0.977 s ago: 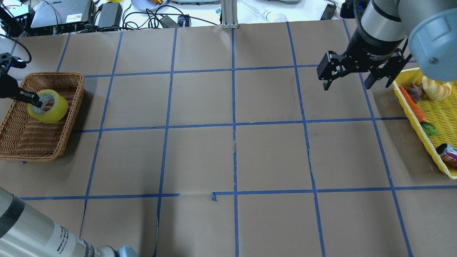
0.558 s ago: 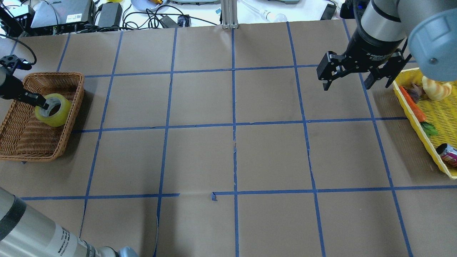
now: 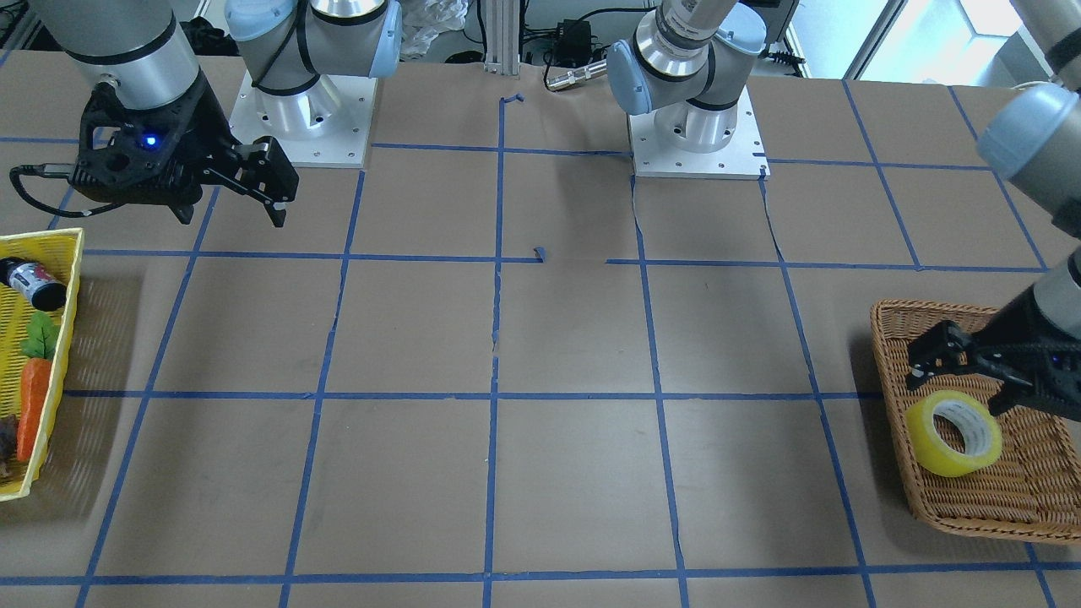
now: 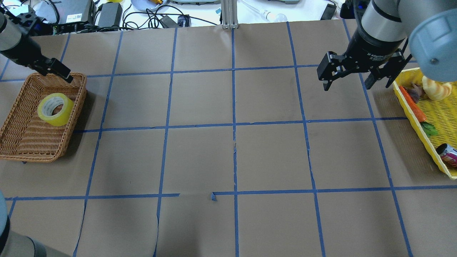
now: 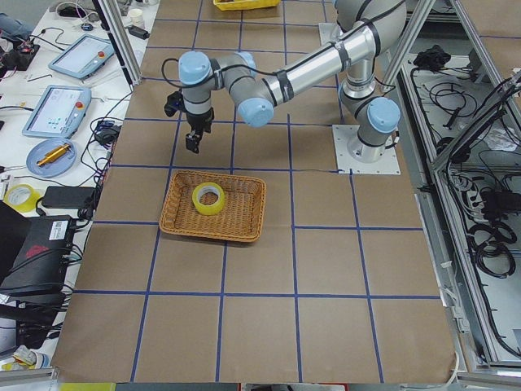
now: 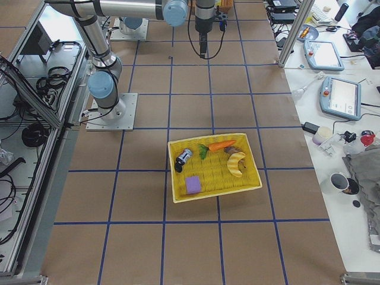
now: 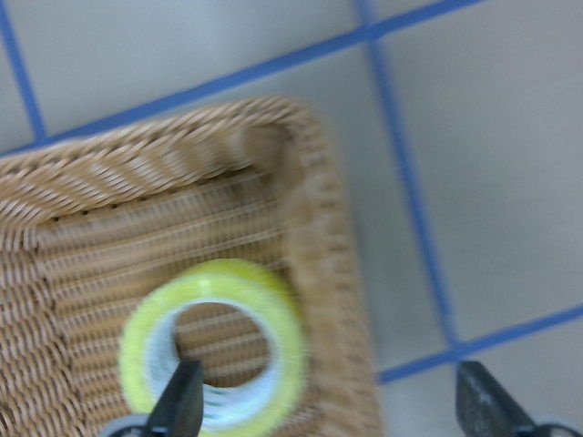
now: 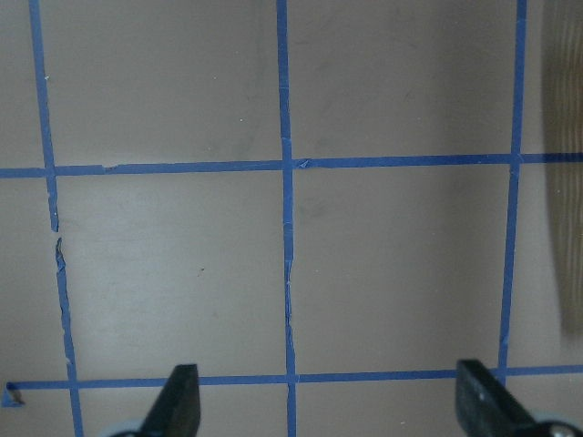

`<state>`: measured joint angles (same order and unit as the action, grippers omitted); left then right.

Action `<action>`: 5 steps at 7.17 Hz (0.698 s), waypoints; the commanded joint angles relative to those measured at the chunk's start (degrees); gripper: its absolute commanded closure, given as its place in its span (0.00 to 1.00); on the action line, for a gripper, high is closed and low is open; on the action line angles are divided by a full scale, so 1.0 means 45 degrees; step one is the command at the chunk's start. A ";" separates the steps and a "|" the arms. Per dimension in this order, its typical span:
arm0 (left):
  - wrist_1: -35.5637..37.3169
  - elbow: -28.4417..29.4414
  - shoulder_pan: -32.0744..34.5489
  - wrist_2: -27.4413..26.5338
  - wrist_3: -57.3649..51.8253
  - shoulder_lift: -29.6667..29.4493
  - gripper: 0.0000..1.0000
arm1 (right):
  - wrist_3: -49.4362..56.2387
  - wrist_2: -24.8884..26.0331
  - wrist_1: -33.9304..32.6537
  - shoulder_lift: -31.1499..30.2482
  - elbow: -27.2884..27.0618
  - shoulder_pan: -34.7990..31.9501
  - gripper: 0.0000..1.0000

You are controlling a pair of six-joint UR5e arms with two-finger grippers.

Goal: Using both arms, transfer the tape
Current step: 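Open the left gripper and raise it away from the basket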

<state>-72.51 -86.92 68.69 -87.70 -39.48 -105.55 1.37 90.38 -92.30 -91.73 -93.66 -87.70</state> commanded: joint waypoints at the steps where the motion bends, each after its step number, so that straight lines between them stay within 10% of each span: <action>1: -0.1264 -0.0099 0.3214 -0.0236 0.6309 0.0955 0.00 | 0.0007 -0.0026 -0.0132 0.0034 0.0110 0.0114 0.00; 5: -0.3797 0.0580 0.5577 -0.0724 1.0454 0.2864 0.00 | 0.0066 -0.0163 -0.0055 0.0015 0.0384 0.0252 0.00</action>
<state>-84.25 -86.26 93.60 -90.42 6.70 -95.97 1.66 89.83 -92.74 -91.59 -92.24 -86.55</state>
